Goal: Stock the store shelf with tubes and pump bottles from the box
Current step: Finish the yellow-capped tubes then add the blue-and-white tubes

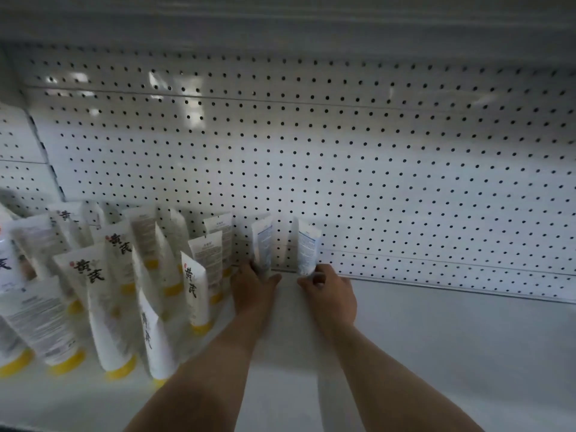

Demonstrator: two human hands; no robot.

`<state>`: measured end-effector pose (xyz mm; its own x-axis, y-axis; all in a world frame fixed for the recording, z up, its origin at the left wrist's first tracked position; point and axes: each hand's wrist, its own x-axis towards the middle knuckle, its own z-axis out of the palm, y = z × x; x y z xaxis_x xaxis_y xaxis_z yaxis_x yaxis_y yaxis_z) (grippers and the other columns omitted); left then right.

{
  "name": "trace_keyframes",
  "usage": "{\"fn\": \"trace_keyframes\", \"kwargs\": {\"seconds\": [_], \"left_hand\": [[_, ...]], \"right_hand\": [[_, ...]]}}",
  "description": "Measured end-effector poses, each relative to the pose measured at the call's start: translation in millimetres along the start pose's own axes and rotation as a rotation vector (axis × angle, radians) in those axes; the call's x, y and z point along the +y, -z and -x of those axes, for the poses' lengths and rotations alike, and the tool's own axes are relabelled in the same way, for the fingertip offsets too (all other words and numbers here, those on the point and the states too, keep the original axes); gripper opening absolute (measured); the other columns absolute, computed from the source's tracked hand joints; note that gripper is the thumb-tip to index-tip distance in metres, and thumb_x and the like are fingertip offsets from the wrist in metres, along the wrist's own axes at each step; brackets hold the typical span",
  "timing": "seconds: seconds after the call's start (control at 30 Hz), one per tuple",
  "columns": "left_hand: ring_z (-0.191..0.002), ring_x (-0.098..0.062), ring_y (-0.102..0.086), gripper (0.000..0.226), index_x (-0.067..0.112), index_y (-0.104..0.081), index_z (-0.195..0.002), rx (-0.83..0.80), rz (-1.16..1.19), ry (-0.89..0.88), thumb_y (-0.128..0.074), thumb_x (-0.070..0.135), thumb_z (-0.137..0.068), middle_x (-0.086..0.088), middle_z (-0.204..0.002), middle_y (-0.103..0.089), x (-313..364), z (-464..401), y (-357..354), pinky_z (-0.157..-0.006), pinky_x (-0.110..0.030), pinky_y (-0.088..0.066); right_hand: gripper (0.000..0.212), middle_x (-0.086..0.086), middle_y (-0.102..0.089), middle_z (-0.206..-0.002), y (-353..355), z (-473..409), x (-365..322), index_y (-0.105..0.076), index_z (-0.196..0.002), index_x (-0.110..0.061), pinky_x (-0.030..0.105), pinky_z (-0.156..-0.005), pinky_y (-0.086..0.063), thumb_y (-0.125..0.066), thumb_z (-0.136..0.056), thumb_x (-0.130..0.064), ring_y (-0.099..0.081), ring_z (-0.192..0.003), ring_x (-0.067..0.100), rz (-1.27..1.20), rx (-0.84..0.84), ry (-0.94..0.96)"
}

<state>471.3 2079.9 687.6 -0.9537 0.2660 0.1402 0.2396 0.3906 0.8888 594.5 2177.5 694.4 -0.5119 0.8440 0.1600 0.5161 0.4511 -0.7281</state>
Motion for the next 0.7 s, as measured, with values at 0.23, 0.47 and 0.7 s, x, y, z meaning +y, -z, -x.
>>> {"fn": "trace_keyframes", "kwargs": {"seconds": [0.23, 0.47, 0.7], "left_hand": [[-0.119, -0.033, -0.054, 0.08, 0.007, -0.052, -0.127, -0.027, 0.017, 0.004, -0.086, 0.041, -0.063, -0.014, -0.127, -0.058, 1.2, 3.6, 2.0, -0.095, -0.047, -0.049], [-0.129, -0.037, -0.043, 0.092, 0.001, -0.04, -0.138, -0.077, -0.009, 0.009, -0.084, 0.043, -0.069, -0.021, -0.138, -0.049, 13.1, 42.6, 17.6, -0.108, -0.042, -0.036], [-0.132, -0.032, -0.042, 0.086, 0.005, -0.038, -0.144, -0.327, 0.261, 0.081, -0.08, 0.038, -0.077, -0.016, -0.145, -0.039, 72.7, 141.9, 33.8, -0.109, -0.038, -0.037]], "right_hand": [[0.051, -0.009, -0.071, -0.11, -6.0, -0.7, 2.2, -0.057, -0.124, -0.038, 0.036, -0.088, -0.049, -0.063, -0.078, -0.059, -0.049, -0.118, 0.02, 0.063, -0.005, -0.015], [0.073, 0.008, -0.06, -0.134, 15.5, 43.5, -3.4, -0.045, -0.142, -0.011, 0.033, -0.099, -0.041, -0.071, -0.086, -0.05, -0.055, -0.125, 0.027, -0.108, 0.051, -0.139], [0.056, 0.004, -0.059, -0.137, 100.4, 131.3, 3.8, -0.051, -0.138, -0.024, 0.028, -0.093, -0.042, -0.055, -0.094, -0.059, -0.057, -0.122, 0.023, -0.297, 0.253, -0.337]]}}
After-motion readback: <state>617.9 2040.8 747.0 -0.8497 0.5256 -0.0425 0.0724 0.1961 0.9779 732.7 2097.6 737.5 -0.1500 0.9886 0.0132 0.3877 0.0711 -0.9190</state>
